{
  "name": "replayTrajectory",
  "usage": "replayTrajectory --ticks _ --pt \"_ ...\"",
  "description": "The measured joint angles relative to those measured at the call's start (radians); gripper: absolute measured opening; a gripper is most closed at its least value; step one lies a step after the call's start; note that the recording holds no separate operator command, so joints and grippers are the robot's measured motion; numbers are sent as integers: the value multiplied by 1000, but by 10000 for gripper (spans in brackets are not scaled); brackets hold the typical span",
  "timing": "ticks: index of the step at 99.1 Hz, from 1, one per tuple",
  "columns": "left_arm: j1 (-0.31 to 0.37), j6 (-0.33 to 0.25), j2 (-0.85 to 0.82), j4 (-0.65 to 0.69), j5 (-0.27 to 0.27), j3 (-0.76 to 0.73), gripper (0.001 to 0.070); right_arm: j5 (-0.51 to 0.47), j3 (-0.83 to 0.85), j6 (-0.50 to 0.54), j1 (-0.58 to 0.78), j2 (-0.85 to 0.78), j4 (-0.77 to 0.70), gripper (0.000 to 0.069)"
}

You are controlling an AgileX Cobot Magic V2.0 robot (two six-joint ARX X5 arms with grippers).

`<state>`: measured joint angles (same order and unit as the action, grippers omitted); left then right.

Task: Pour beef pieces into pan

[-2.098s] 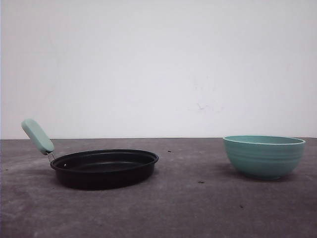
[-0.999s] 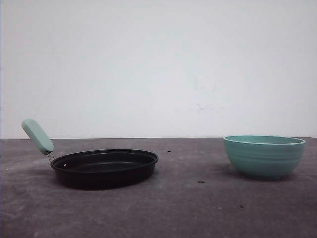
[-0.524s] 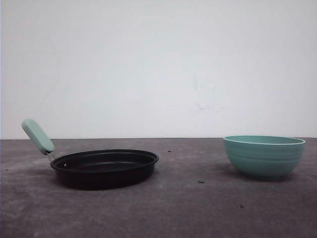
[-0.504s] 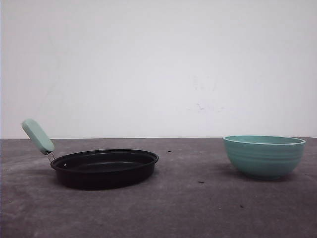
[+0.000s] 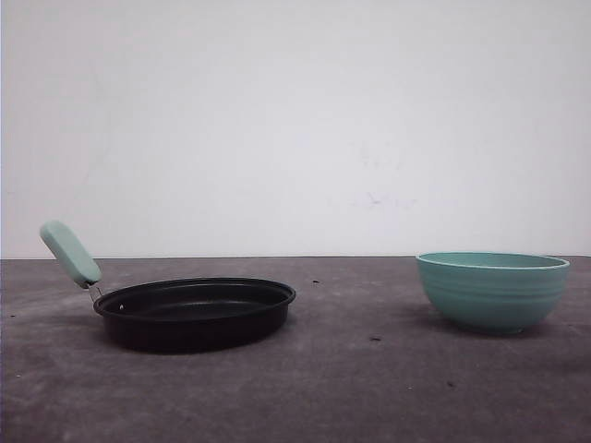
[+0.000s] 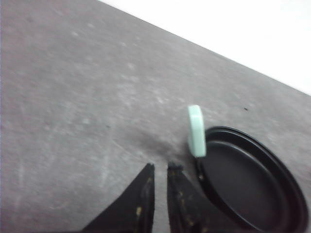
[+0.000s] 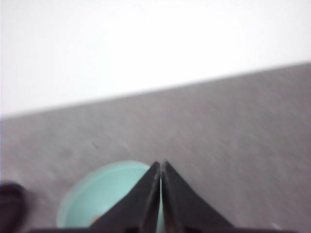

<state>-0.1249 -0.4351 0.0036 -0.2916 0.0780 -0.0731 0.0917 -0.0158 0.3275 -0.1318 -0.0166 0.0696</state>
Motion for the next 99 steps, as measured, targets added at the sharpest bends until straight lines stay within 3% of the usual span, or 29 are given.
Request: replayTrajectory --ticks 18,34,59,76,99 --pt "0 -38 35 -60 -3 -141 22 89 -88 142 0 -1 -62 6" --pt "0 -40 187 -72 17 -367 22 92 -299 166 0 -49 -198 6" --pt "0 24 602 -126 102 -787 22 34 -731 8 0 -323 -412 6" --pt "-1 51 787 -143 141 -1049 22 43 -1005 -104 0 -513 -460 6" --pt "-5 57 846 -154 230 -1169 23 98 -1114 -148 0 -619 -530 6"
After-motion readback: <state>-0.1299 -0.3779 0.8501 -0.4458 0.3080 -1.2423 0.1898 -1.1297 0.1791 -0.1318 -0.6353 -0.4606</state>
